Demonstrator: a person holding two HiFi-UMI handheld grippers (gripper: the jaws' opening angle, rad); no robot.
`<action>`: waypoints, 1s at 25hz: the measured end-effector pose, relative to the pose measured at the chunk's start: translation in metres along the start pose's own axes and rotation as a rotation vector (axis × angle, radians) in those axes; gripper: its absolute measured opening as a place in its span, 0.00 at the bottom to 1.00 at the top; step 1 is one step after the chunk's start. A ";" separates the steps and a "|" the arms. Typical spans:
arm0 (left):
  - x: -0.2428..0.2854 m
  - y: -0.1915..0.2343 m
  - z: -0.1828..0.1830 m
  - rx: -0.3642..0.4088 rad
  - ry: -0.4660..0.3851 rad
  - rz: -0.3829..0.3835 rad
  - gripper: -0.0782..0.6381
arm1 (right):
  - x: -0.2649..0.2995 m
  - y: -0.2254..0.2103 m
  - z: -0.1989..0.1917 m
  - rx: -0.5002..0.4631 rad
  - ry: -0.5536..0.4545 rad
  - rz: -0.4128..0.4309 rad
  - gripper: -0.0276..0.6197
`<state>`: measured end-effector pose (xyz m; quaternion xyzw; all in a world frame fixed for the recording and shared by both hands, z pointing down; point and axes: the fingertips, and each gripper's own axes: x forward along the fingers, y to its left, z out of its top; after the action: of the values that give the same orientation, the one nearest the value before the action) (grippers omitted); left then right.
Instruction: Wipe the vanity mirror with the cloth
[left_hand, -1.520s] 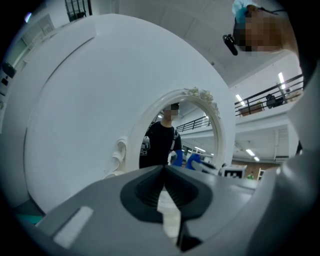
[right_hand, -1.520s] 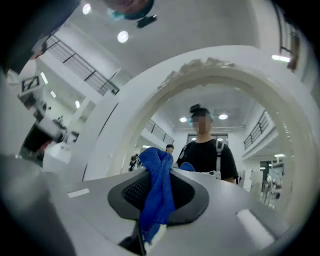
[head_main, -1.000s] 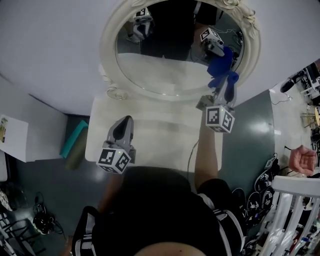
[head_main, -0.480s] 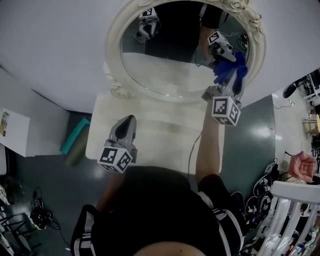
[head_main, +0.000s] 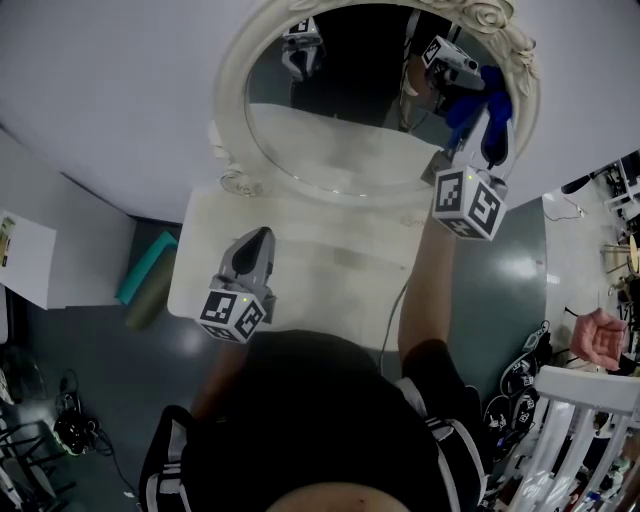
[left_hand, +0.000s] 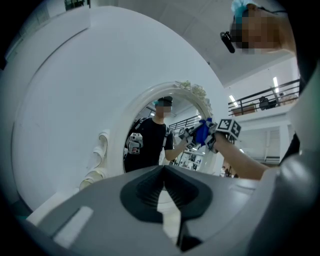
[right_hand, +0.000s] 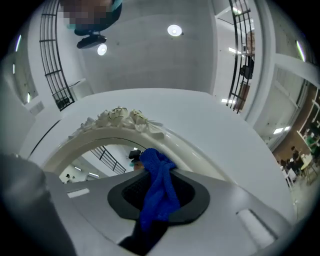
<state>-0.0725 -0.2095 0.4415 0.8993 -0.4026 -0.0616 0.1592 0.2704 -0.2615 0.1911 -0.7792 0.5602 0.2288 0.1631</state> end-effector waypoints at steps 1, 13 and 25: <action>0.002 0.000 0.000 -0.002 0.001 -0.004 0.12 | 0.002 0.003 0.003 -0.025 -0.001 0.003 0.15; 0.014 -0.006 -0.001 -0.008 0.007 -0.031 0.12 | 0.021 0.044 0.038 -0.249 -0.047 0.109 0.15; 0.025 -0.011 -0.008 -0.024 0.024 -0.053 0.12 | -0.015 0.133 -0.026 -0.796 0.006 0.594 0.15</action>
<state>-0.0460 -0.2194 0.4455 0.9084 -0.3758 -0.0600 0.1730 0.1443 -0.3050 0.2211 -0.5887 0.6276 0.4591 -0.2210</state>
